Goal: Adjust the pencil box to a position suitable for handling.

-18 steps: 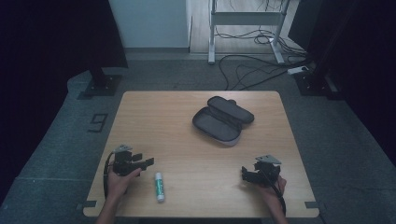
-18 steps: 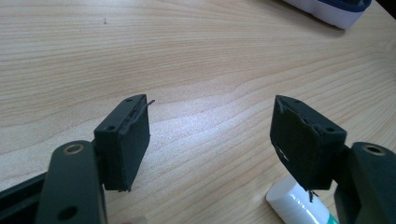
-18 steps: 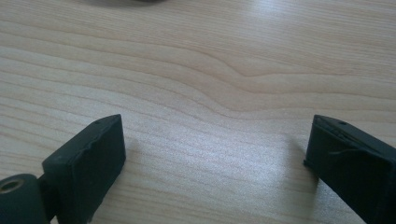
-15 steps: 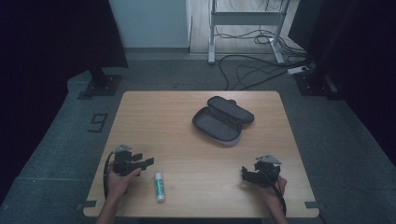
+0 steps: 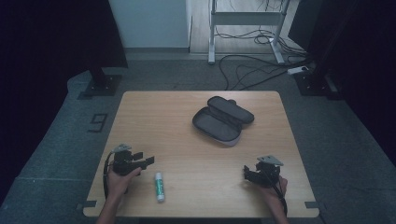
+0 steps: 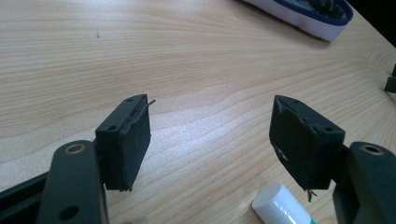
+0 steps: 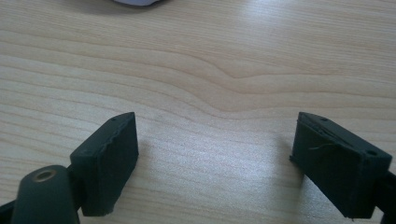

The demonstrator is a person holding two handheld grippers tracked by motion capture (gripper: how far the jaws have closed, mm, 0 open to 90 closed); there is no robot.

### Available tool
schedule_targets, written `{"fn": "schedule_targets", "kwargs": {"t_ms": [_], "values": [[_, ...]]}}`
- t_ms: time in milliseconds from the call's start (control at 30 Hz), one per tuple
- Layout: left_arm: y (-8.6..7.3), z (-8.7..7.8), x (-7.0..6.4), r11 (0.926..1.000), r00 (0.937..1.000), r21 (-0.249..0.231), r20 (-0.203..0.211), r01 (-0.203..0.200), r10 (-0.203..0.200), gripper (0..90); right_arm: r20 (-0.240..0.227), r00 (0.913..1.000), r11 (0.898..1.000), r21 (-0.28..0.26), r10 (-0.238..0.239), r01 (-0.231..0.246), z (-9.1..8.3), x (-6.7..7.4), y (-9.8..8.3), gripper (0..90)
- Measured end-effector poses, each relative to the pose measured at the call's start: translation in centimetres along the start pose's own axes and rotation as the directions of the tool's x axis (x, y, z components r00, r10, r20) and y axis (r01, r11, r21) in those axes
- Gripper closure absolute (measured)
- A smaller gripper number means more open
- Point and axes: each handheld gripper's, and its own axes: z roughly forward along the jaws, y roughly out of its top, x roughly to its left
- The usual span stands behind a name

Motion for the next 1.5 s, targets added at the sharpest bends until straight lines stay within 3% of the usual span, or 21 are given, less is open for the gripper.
{"fn": "schedule_targets", "kwargs": {"t_ms": [300, 633, 867, 1200, 1500], "values": [[0.4, -0.1, -0.5, 0.9998, 0.9999, -0.018, 0.012, -0.009, 0.01, 29.9, -0.002, 0.9999, 1.0, -0.006, 0.015, -0.015, -0.1, -0.1, 0.1, 16.3], [1.1, 0.1, -1.4, 0.9993, 0.9994, -0.026, 0.024, -0.026, 0.027, 30.7, -0.028, 0.9993, 0.998, -0.053, 0.023, -0.025, -0.6, 0.1, 0.7, 18.8], [2.9, 0.3, -2.2, 0.9979, 0.9986, -0.053, 0.035, -0.037, 0.039, 30.7, -0.068, 0.9973, 0.996, -0.087, 0.029, -0.035, -1.0, 0.2, 1.5, 20.1], [4.8, 1.5, -3.2, 0.9977, 0.9975, -0.03, 0.036, -0.06, 0.061, 31.0, -0.11, 0.9931, 0.992, -0.117, 0.04, -0.053, -1.5, 0.0, 3.1, 23.9], [6.6, 2.3, -4.1, 0.9972, 0.9961, -0.03, 0.053, -0.069, 0.071, 31.1, -0.122, 0.9916, 0.99, -0.124, 0.045, -0.06, -1.5, -0.1, 4.1, 24.6]]}}
